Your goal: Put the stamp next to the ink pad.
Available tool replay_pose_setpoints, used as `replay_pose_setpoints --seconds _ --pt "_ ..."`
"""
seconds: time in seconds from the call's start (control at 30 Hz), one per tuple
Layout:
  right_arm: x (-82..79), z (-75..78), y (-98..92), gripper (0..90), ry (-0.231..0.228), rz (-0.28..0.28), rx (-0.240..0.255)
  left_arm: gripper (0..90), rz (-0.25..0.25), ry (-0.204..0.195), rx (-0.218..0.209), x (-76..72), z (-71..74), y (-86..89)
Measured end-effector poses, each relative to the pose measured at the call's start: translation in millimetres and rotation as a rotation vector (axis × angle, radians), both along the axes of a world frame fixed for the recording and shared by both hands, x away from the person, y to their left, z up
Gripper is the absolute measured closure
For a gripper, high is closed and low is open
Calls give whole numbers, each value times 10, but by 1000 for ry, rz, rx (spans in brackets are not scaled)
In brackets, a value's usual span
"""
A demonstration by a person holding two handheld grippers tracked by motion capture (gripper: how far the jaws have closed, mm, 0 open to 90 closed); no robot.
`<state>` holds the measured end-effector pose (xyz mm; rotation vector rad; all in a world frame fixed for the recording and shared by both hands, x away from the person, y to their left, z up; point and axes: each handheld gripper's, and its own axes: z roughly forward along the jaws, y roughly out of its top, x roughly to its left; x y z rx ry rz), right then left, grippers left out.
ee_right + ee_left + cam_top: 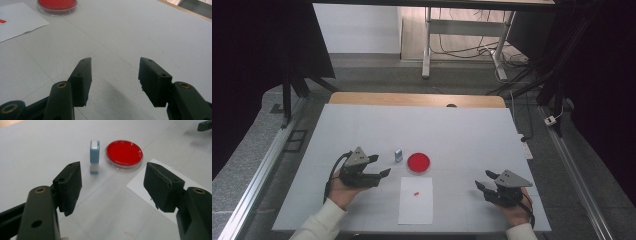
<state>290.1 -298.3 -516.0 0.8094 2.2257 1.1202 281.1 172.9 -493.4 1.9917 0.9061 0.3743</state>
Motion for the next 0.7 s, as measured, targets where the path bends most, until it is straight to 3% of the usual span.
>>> replay_pose_setpoints --seconds 0.2,0.4,0.7 --pt "6 -8 -44 434 1 10 10 316 23 2 -14 -229 -83 202" --pt "-10 2 -77 432 -3 15 10 318 50 24 1 -410 -174 385" --pt "-15 -2 -76 431 -3 34 17 320 53 20 13 -485 -200 471"
